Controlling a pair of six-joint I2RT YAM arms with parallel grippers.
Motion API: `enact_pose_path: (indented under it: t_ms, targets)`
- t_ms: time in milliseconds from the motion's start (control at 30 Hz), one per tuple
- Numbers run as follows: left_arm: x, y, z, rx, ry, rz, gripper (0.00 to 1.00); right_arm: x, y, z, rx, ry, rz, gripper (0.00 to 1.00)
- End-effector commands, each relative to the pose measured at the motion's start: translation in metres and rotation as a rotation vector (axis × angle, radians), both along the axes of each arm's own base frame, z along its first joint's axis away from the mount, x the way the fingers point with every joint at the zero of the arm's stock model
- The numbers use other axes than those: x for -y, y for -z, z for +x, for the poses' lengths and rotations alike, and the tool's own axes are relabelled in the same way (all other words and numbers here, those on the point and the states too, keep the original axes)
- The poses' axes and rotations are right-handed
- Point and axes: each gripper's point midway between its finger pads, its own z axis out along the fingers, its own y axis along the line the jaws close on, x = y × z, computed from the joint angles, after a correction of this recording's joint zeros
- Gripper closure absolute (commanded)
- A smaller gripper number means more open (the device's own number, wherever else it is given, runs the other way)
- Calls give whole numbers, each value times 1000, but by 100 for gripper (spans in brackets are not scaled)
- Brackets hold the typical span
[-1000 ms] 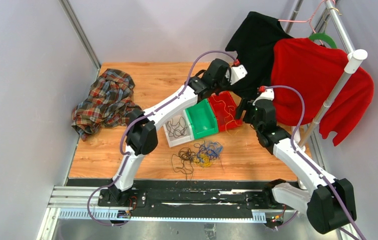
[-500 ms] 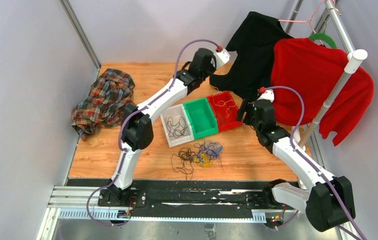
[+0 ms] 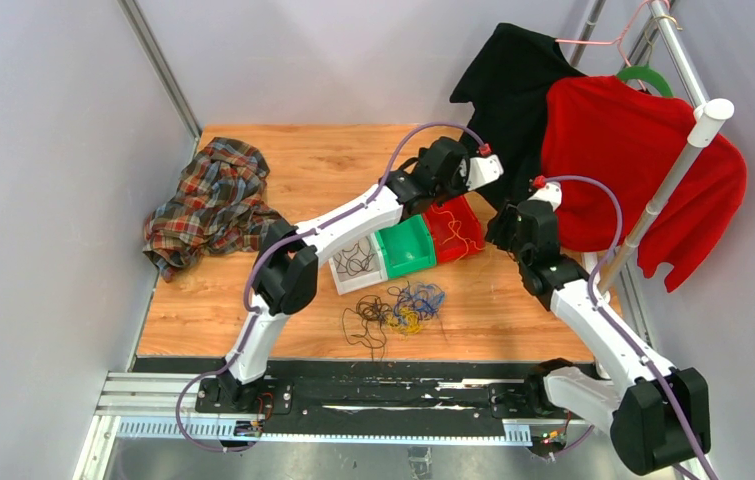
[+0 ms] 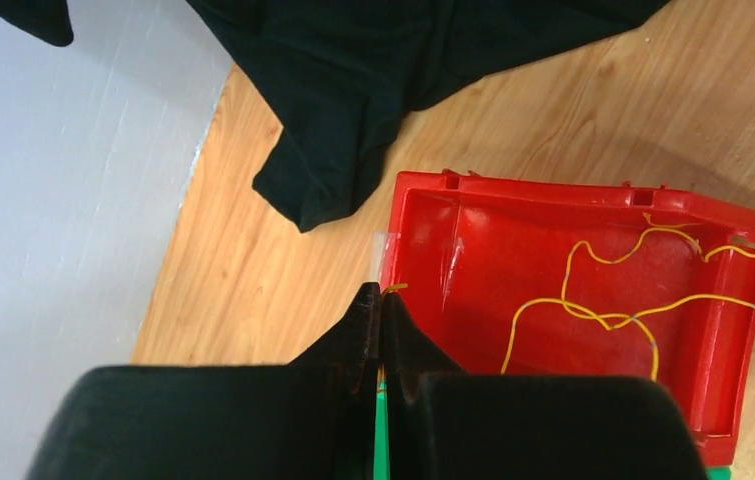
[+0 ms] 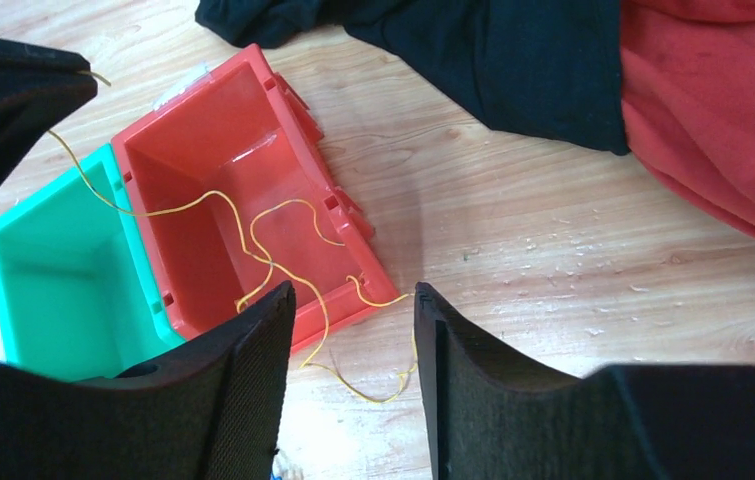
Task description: Untangle the cables
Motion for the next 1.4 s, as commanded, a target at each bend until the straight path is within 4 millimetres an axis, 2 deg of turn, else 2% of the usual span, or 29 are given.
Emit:
enact_pose_path:
  t_ms: [0,200,400,467,567,700,800,833,933,967,1067,1200,1367]
  targets:
    - [3,29,2,-31,17,22,100,12,-1,-5,1,56,24,54]
    - [5,66,-6,-117,11,18,100,18,-4,-10,11,74,27,58]
    - [12,85,-11,-180,13,-13,99,22,4,-17,-6,92,38,60]
    - [10,90,-8,-186,9,-8,92,20,9,-18,-24,89,48,53]
    - [6,87,1,-234,1,-53,78,15,22,-19,-65,74,70,34]
    - [-1,76,8,-300,5,-102,65,1,42,-19,-132,14,86,30]
    - [-6,71,3,-330,34,-103,46,-13,49,-15,-145,-49,123,31]
    - [-6,69,-1,-344,49,-102,38,-18,53,-13,-158,-71,129,31]
    - [-7,61,-14,-399,96,-116,4,-27,58,-13,-197,-114,140,32]
    - [-7,57,-17,-409,106,-125,1,-30,58,-12,-204,-128,147,33]
    - [-8,37,-20,-414,120,-152,2,-38,61,-11,-217,-167,166,39]
    - [-20,-9,-16,-405,101,-235,2,-41,67,-6,-246,-181,153,49]
    - [-69,-54,-15,-381,47,-255,2,-54,71,2,-279,-236,167,63]
